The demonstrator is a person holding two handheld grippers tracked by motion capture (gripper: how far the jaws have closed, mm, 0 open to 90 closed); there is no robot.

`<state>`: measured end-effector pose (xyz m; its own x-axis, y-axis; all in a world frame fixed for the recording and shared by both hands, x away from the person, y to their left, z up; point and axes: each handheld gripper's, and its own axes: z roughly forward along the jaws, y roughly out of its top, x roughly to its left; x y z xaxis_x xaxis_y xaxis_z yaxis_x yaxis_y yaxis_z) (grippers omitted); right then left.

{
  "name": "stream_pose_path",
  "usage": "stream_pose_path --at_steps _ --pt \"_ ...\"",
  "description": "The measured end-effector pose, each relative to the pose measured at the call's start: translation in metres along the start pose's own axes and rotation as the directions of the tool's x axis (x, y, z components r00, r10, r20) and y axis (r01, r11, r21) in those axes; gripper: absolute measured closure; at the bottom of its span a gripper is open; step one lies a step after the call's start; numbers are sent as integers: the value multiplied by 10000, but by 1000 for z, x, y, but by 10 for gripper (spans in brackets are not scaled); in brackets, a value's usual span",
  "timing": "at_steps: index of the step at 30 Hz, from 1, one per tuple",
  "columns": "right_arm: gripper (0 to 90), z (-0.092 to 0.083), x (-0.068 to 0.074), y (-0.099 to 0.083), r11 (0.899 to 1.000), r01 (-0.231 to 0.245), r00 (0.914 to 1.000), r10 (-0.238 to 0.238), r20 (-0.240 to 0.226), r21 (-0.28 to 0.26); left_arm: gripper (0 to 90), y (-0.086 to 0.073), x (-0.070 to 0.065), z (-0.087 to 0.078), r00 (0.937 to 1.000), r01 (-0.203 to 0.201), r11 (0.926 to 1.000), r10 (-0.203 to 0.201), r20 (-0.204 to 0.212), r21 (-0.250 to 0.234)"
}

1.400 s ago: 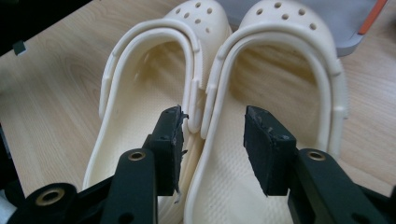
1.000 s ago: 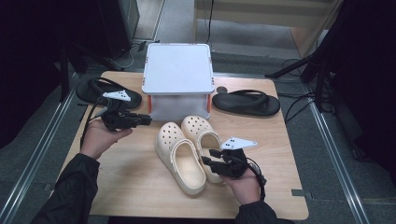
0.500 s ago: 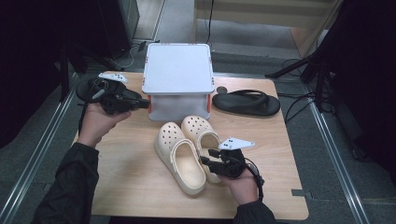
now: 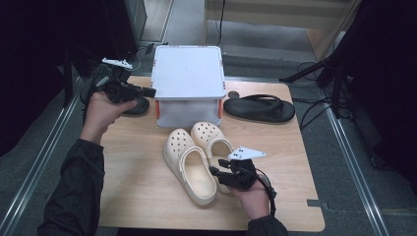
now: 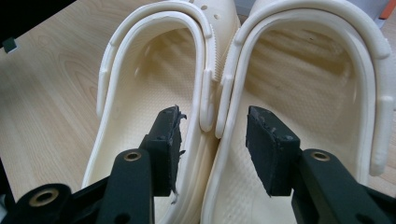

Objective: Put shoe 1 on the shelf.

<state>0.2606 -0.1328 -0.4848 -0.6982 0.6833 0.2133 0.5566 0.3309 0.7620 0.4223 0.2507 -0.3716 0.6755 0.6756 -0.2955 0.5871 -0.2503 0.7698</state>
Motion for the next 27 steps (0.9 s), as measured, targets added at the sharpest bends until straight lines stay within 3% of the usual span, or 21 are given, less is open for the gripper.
stream_pose_path --at_steps 5,8,12,15,20,27 --pt "549 3 2 0 10000 -1 10000 1 49 15 879 2 6 10 9998 116 9998 -113 -156 149" --pt "524 7 4 0 10000 24 9999 -24 116 9 875 1 6 16 9969 -27 9988 65 -789 489" --pt "524 12 4 0 10000 5 9999 -6 134 45 872 1 9 17 9983 67 9992 -44 -578 389" --pt "517 15 3 1 10000 -22 9999 22 98 37 887 0 12 18 9967 -40 9996 64 -810 295" --pt "491 22 3 4 9998 -106 9999 106 8 149 882 0 11 20 9970 -28 9997 48 -772 250" --pt "489 25 5 10 9994 -247 9993 240 280 260 893 0 11 20 9966 3 9997 17 -825 234"
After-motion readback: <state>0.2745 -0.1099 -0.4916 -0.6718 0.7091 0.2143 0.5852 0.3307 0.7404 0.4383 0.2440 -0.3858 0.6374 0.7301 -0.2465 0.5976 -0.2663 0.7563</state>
